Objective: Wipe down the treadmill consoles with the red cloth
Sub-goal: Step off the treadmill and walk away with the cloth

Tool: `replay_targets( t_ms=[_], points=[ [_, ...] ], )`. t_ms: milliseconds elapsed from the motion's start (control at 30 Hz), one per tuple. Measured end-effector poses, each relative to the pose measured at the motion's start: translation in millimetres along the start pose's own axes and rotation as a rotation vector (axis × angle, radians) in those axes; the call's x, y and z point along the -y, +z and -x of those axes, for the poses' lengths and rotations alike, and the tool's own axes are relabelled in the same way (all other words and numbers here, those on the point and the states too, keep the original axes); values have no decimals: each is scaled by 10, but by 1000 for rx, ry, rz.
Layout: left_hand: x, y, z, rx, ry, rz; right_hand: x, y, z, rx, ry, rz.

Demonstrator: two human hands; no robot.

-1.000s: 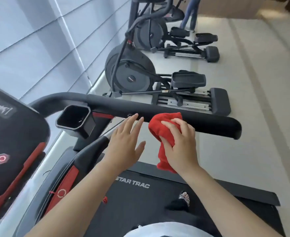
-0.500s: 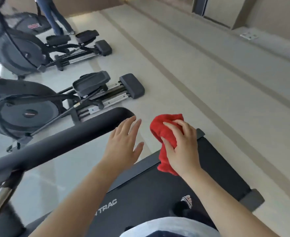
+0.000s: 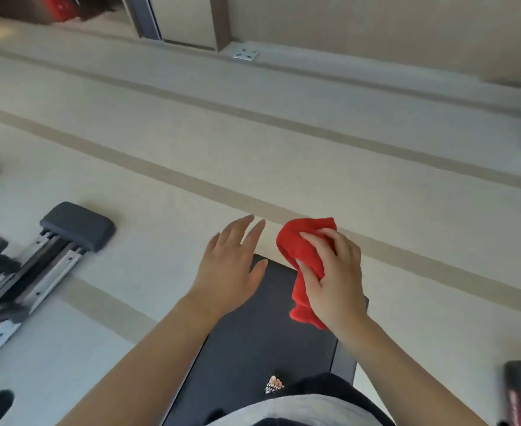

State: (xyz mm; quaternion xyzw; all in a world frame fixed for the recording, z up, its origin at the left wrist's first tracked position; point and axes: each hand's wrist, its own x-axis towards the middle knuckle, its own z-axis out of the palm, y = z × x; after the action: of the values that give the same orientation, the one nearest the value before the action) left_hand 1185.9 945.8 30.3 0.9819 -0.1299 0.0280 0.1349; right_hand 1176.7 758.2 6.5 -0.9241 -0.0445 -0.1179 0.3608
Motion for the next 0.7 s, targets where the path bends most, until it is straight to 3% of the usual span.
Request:
replay_targets(
  t_ms=[367,700],
  points=[
    [-237,324,-1683,76,254,26,-723,-169,-1037,-99,216,55],
    [169,426,-3864,75,320,12,-1090,92,-3074,-155,258,116]
  ],
)
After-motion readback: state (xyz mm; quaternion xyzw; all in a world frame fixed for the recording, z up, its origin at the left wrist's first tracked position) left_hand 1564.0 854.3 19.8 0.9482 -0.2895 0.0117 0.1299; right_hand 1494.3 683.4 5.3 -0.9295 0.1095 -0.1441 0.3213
